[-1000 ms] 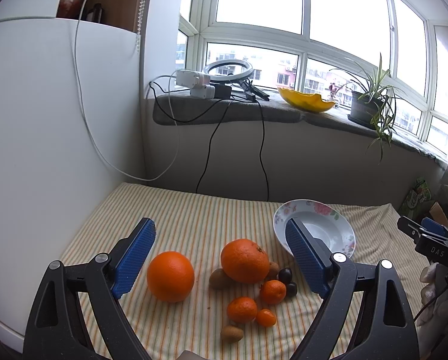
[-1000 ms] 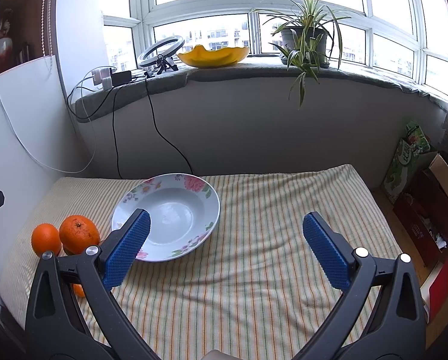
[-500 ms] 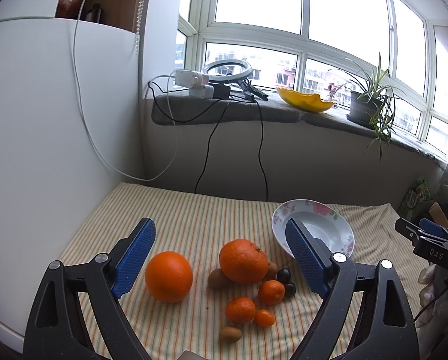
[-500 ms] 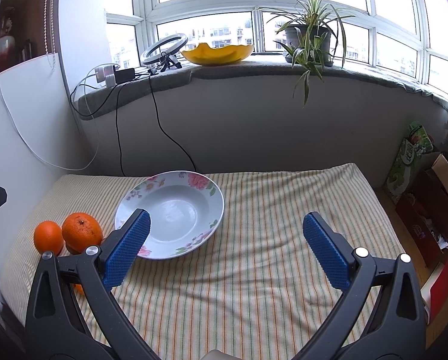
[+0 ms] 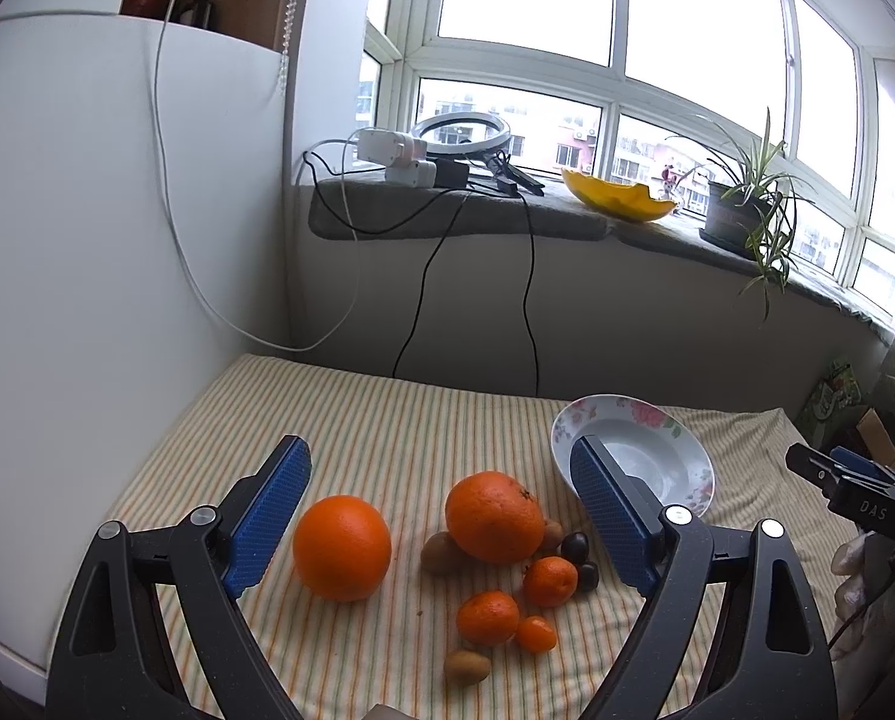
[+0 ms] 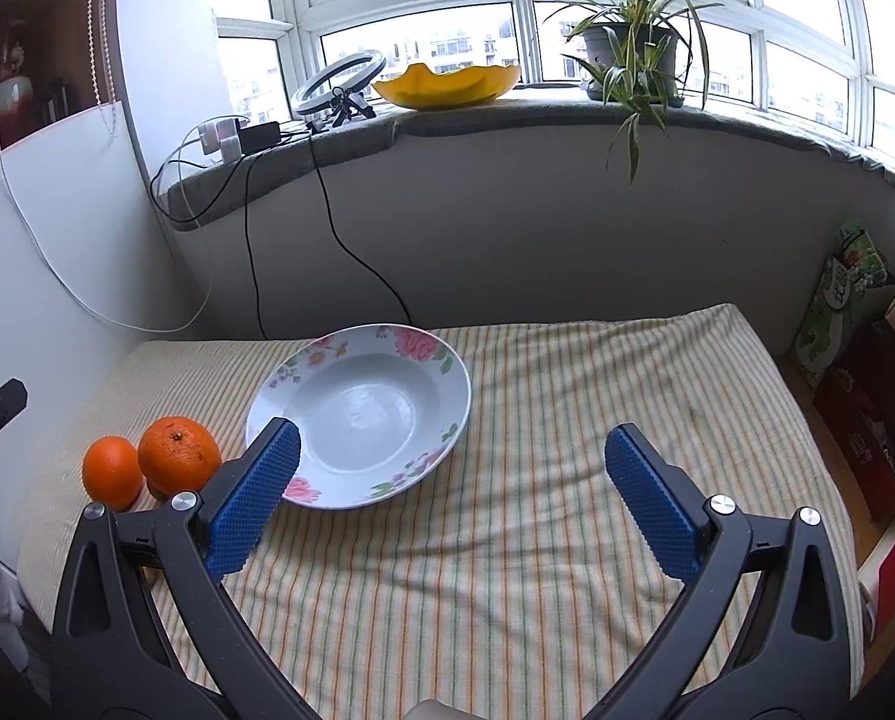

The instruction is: Organize fruits

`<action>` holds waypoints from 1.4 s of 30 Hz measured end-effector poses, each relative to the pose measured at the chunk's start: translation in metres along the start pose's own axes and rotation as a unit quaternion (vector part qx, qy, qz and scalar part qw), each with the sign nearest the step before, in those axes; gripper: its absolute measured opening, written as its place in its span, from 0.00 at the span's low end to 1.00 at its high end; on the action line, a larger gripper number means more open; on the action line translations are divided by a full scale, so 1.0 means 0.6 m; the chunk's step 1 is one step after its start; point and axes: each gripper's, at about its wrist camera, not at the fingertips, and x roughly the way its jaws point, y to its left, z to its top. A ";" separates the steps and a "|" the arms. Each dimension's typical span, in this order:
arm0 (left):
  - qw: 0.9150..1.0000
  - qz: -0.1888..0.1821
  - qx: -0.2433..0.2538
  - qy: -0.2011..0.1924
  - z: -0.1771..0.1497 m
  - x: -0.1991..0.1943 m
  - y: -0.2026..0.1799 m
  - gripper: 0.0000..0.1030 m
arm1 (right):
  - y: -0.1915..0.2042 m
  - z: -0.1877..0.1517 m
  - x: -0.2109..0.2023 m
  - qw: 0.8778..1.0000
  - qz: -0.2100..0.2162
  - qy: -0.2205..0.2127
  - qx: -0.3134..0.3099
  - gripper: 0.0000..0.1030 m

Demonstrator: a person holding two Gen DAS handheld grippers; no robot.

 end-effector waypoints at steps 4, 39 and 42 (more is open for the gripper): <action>1.000 -0.005 -0.008 0.004 -0.004 0.003 0.009 0.86 | 0.006 -0.002 0.008 1.000 0.020 0.007 0.002 1.00; 0.992 -0.030 -0.074 0.102 -0.086 0.060 0.092 0.70 | 0.195 0.000 0.145 0.963 0.219 0.128 -0.097 0.92; 0.990 -0.027 -0.084 0.109 -0.095 0.064 0.105 0.69 | 0.222 0.007 0.161 0.958 0.227 0.135 -0.113 0.89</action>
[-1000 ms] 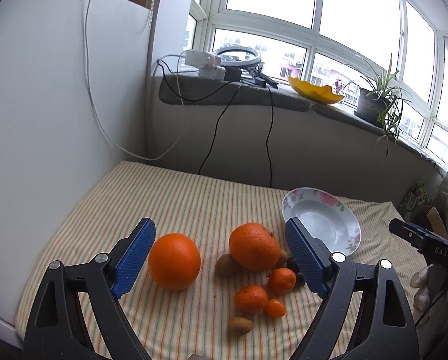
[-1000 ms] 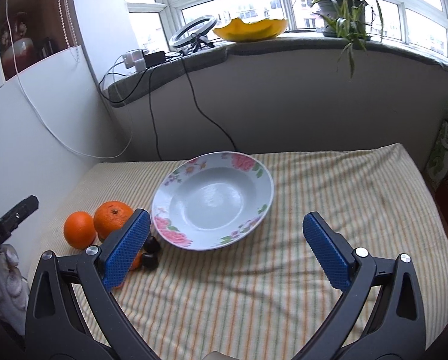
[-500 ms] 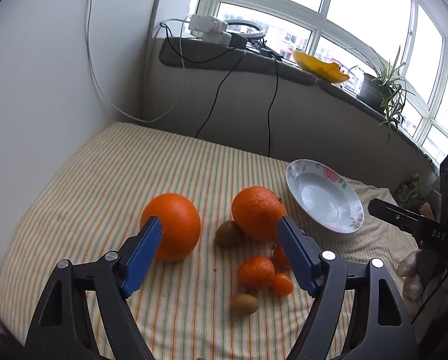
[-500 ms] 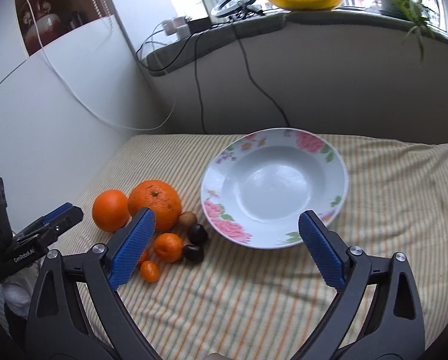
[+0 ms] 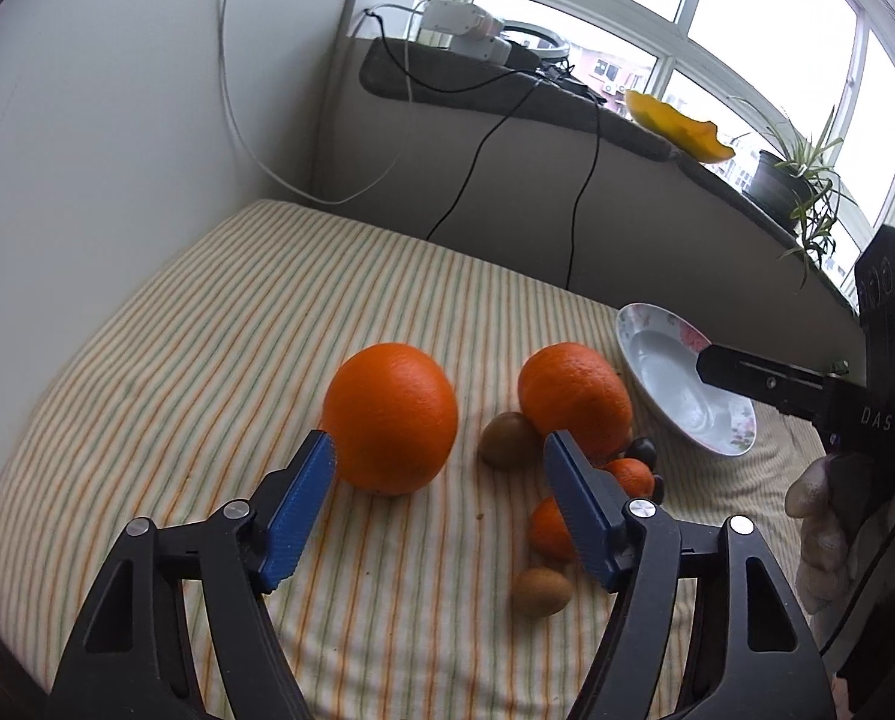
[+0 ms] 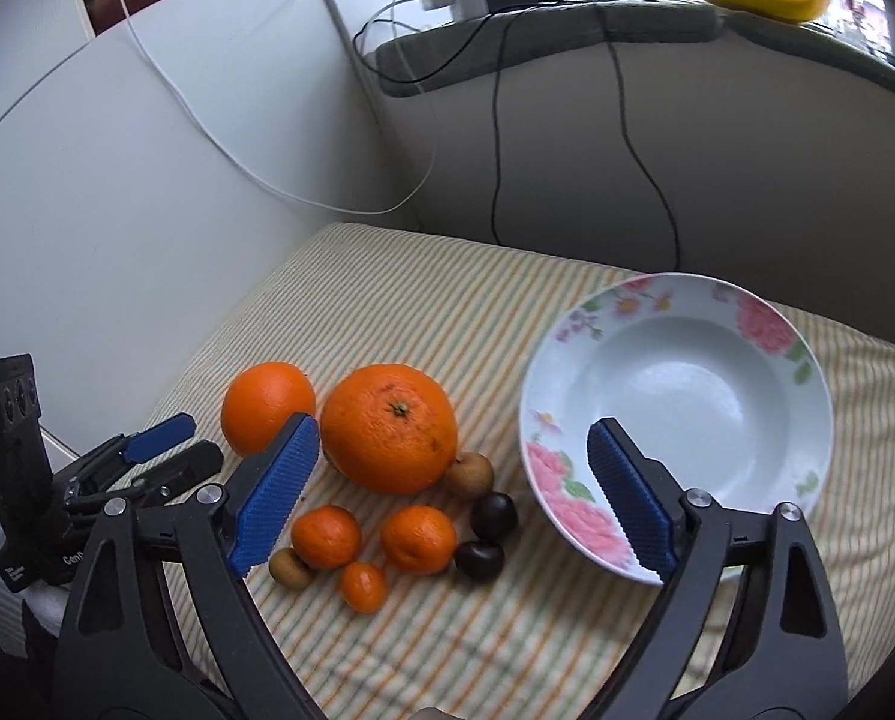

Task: Organize fruits
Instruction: 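Move the right gripper down onto the first large orange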

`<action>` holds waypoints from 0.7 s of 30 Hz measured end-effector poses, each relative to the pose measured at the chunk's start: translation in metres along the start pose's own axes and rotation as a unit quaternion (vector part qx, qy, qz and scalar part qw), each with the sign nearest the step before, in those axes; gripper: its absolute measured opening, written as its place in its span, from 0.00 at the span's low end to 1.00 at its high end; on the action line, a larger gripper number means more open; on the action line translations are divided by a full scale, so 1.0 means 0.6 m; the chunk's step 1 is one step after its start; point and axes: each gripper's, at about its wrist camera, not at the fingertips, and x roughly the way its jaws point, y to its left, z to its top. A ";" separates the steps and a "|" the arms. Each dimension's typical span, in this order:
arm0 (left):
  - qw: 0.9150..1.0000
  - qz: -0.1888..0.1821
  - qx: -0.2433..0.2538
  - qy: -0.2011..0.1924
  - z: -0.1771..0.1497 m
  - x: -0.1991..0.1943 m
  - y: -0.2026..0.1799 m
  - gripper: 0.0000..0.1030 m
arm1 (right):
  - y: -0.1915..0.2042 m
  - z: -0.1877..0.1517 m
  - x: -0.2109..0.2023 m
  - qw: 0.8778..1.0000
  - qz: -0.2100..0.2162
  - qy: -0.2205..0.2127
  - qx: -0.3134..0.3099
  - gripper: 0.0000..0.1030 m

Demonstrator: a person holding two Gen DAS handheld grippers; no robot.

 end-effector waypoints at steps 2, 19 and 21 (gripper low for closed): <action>1.000 0.001 -0.006 0.003 -0.003 0.003 0.009 0.68 | 0.008 0.010 0.013 1.000 0.006 0.008 -0.009 0.89; 0.998 -0.022 -0.055 0.029 -0.016 0.036 0.062 0.62 | 0.125 0.074 0.134 0.987 0.092 0.102 -0.082 0.86; 0.998 -0.028 -0.057 0.030 -0.015 0.039 0.063 0.62 | 0.136 0.074 0.153 0.985 0.099 0.118 -0.084 0.85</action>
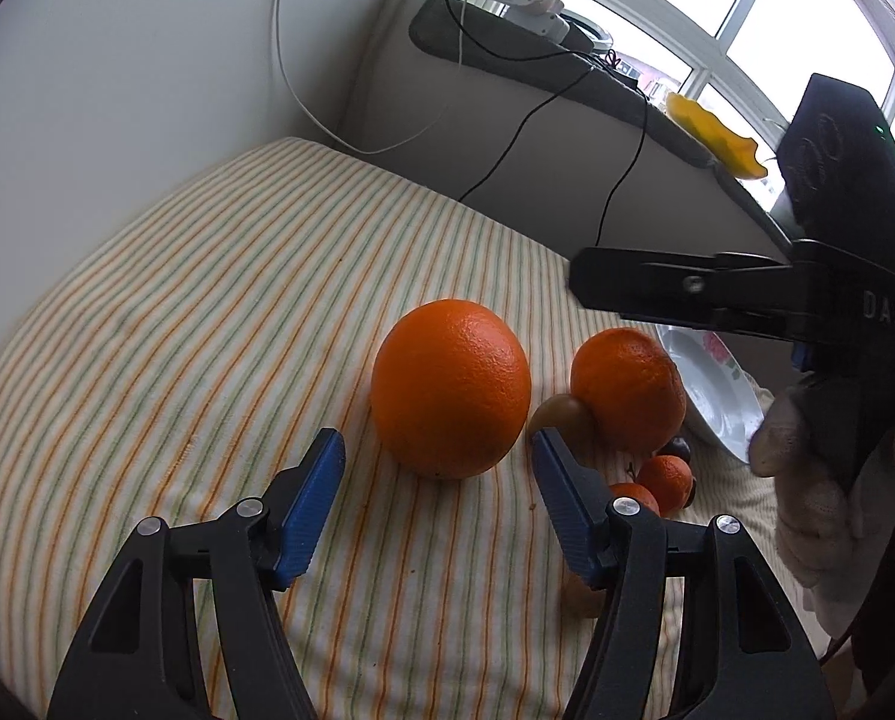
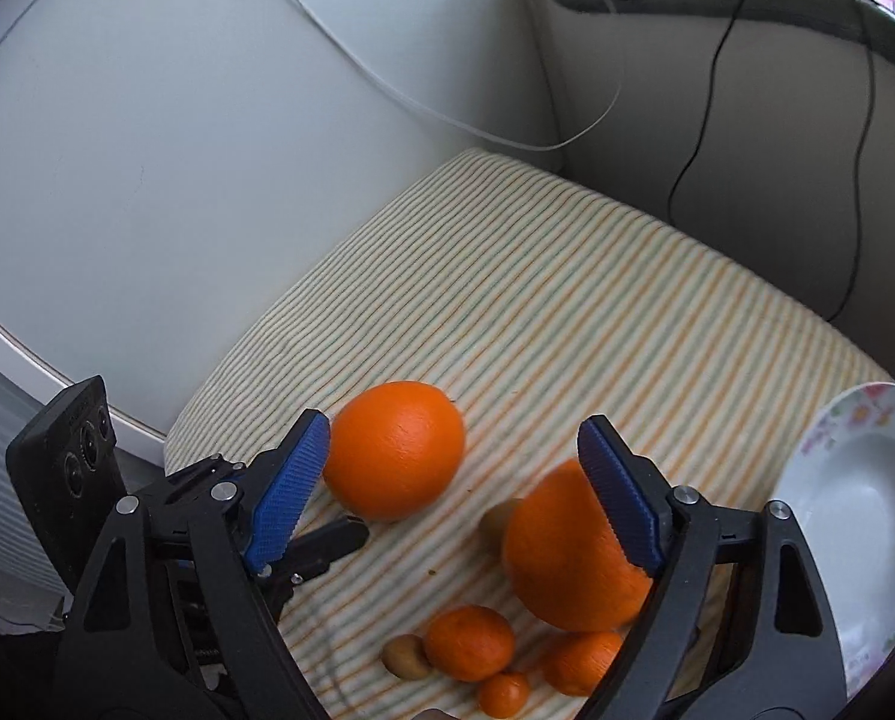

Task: Organize fruits
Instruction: 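Move the right gripper down onto the first large orange, then close the right gripper on the large orange and lift it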

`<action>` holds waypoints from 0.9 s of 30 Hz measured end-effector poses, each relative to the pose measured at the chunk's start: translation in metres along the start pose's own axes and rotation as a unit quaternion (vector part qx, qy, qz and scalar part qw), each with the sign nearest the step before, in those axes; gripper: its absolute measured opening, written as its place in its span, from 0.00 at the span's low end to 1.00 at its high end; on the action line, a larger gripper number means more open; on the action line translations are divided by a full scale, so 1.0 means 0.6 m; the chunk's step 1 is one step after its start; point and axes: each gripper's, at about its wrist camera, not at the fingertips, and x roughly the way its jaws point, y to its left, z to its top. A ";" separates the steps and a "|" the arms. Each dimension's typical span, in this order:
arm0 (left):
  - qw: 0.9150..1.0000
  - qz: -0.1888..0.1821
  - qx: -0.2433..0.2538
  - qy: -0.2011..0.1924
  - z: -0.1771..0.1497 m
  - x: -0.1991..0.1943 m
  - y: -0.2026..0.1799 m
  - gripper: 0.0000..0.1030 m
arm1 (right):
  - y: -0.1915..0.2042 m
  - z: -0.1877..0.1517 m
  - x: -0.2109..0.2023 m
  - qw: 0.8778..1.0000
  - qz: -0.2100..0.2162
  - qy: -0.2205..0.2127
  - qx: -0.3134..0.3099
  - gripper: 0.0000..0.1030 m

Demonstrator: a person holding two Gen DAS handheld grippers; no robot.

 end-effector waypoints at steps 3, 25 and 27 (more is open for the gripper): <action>1.000 -0.005 -0.003 0.003 0.000 0.007 0.002 0.62 | 0.007 0.004 0.024 1.000 0.007 0.021 -0.001 0.83; 0.999 -0.032 -0.023 0.018 0.004 0.023 0.010 0.62 | 0.021 0.040 0.115 0.990 0.025 0.138 -0.005 0.77; 0.999 -0.029 -0.022 0.020 0.005 0.028 0.009 0.62 | 0.022 0.040 0.119 0.989 0.025 0.144 -0.007 0.77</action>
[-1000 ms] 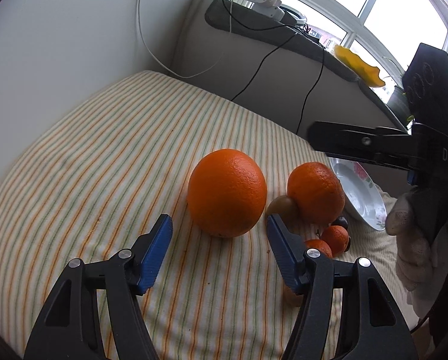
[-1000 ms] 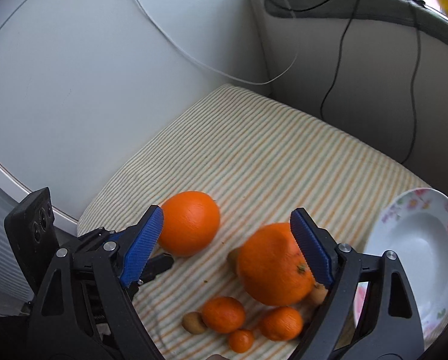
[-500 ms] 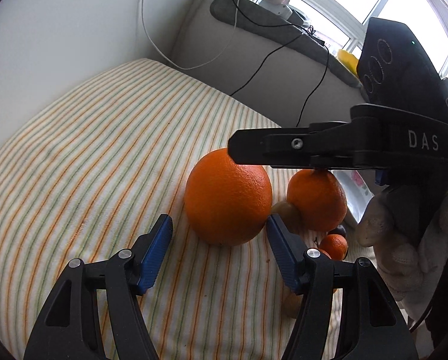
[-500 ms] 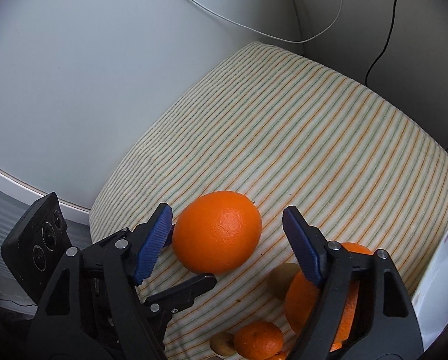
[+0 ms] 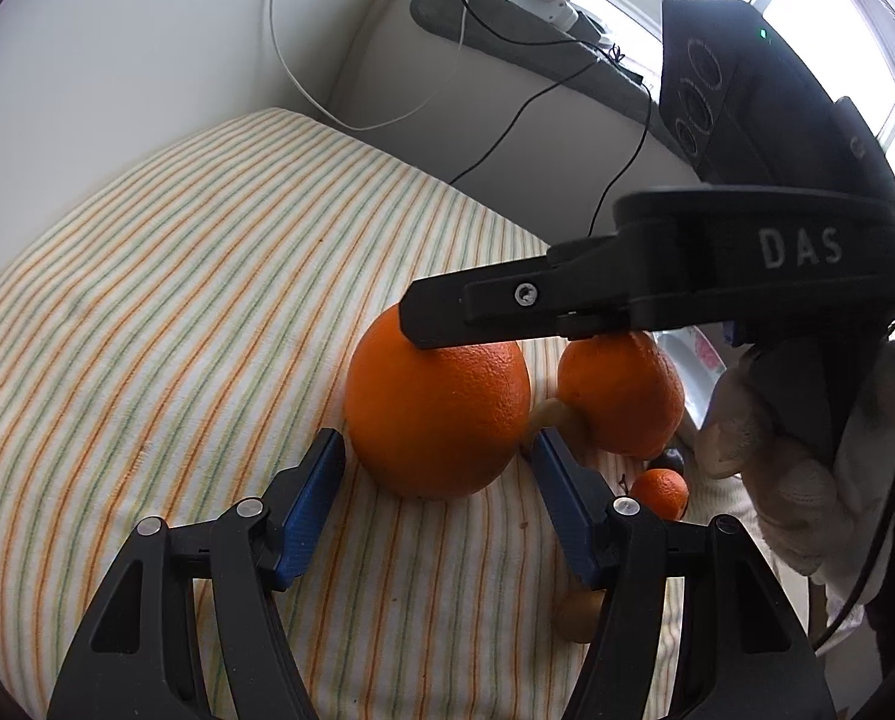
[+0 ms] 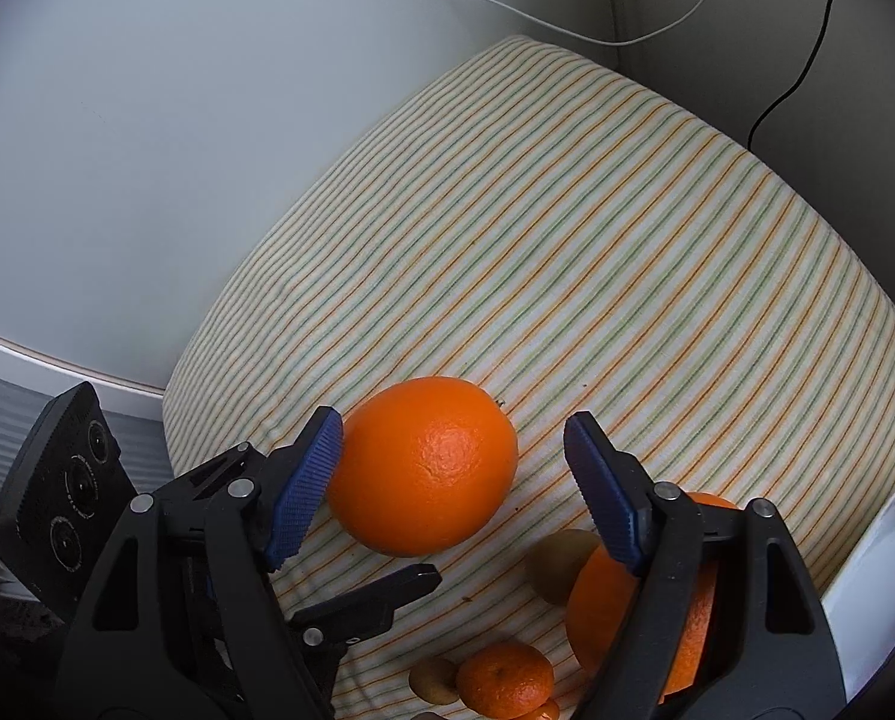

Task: Organize fruits
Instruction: 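Close the right gripper on the large orange and lift it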

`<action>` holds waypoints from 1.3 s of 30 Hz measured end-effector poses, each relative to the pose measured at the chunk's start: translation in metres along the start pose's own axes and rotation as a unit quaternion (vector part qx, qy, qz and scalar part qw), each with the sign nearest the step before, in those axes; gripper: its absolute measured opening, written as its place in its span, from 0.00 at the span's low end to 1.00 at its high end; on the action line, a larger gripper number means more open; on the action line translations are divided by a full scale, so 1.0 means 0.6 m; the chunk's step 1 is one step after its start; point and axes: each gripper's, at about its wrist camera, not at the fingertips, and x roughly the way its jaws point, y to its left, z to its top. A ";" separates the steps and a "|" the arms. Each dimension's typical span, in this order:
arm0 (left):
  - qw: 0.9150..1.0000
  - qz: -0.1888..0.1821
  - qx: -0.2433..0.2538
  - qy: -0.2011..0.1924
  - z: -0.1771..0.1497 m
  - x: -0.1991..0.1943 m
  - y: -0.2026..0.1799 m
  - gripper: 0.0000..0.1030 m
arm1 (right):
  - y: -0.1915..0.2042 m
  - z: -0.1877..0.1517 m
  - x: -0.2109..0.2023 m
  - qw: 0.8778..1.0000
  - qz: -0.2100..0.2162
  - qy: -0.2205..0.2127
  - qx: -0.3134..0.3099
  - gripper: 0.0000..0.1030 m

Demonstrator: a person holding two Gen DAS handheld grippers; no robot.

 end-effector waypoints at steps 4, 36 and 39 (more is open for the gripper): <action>1.000 0.000 -0.003 0.003 0.003 0.006 0.001 0.62 | 0.005 0.002 0.005 1.000 0.000 0.004 -0.003 0.79; 0.999 0.002 0.022 -0.040 0.001 -0.055 -0.050 0.59 | 0.042 -0.019 -0.075 0.999 0.010 -0.035 -0.020 0.66; 0.998 -0.003 0.035 -0.042 -0.001 -0.060 -0.070 0.59 | 0.033 -0.030 -0.094 0.999 0.009 -0.047 -0.014 0.66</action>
